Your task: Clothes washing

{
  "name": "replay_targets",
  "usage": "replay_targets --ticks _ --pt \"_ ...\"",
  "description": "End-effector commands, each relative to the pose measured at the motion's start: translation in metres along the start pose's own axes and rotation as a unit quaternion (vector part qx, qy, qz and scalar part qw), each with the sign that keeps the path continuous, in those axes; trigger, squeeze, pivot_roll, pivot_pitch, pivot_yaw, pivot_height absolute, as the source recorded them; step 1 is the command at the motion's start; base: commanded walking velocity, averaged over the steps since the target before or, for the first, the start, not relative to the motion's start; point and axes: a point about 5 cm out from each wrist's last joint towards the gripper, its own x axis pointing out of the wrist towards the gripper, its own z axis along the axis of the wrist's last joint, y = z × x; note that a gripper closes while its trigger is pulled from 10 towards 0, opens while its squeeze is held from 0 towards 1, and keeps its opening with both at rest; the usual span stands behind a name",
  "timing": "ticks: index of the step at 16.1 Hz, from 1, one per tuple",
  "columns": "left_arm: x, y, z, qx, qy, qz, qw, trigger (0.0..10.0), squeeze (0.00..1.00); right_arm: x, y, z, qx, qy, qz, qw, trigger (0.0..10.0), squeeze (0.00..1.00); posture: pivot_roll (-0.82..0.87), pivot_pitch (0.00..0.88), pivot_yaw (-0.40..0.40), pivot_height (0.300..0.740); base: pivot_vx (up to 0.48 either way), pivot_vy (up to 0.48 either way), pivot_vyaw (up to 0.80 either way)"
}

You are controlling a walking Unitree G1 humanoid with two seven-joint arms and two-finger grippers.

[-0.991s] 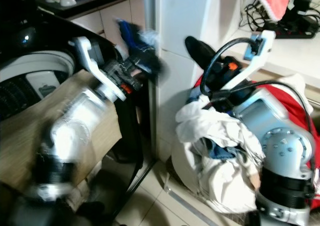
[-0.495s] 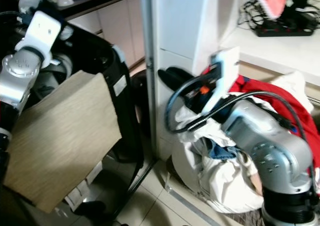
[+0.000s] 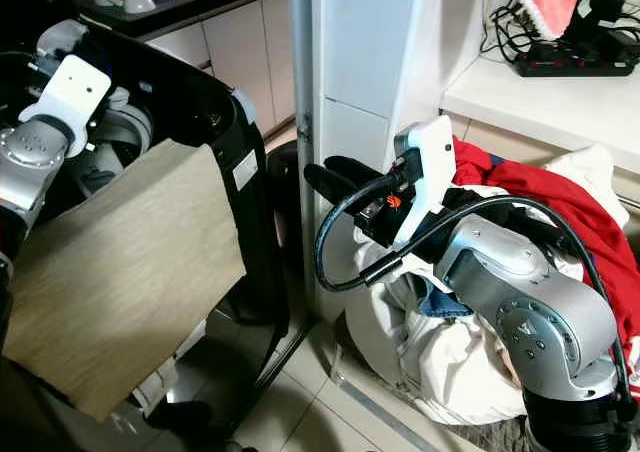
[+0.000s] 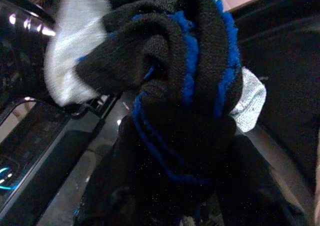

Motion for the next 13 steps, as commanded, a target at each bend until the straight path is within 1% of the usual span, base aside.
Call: replay_targets --ticks 1,3,6,8,10,11,12,13 --pt "0.001 0.002 0.001 -0.013 0.002 -0.005 1.0 10.0 1.0 -0.001 0.003 0.0 -0.012 0.002 0.002 1.0 10.0 0.0 -0.15 0.0 0.09 0.74 0.0 0.0 0.0" --pt "0.001 0.001 -0.001 -0.01 0.009 -0.008 1.0 10.0 1.0 -0.001 0.002 -0.001 -0.013 0.004 -0.001 1.0 10.0 0.0 -0.15 0.0 0.092 0.74 0.0 0.0 0.0" --pt "0.001 0.004 -0.004 -0.009 0.014 0.002 1.0 10.0 1.0 -0.001 0.001 -0.002 -0.014 0.003 -0.003 1.0 10.0 0.0 -0.15 0.0 0.096 0.74 0.0 0.0 0.0" --pt "0.001 0.007 -0.005 0.002 0.018 0.011 1.0 10.0 1.0 -0.001 0.0 -0.002 -0.016 0.004 -0.011 1.0 10.0 0.0 -0.15 0.0 0.096 0.74 0.0 0.0 0.0" --pt "0.0 0.009 -0.01 0.031 0.028 0.019 0.999 10.0 1.0 -0.002 -0.007 -0.004 -0.019 0.009 -0.039 0.999 10.0 0.0 -0.15 0.0 0.093 0.74 0.0 0.0 0.0" --pt "-0.001 0.008 -0.013 0.036 0.033 0.018 0.999 10.0 1.0 -0.002 -0.013 -0.006 -0.022 0.018 -0.059 0.998 10.0 0.0 -0.15 0.0 0.092 0.74 0.0 0.0 0.0" --pt "-0.001 0.007 -0.015 -0.007 0.037 0.014 0.999 10.0 0.0 -0.002 -0.018 -0.008 -0.025 0.024 -0.079 0.996 10.0 0.0 -0.15 0.0 0.091 0.74 0.0 0.0 0.0" --pt "-0.001 0.006 -0.016 -0.024 0.039 0.012 0.999 10.0 0.0 -0.002 -0.019 -0.008 -0.024 0.025 -0.083 0.996 10.0 0.0 -0.15 0.0 0.09 0.74 0.0 0.0 0.0"
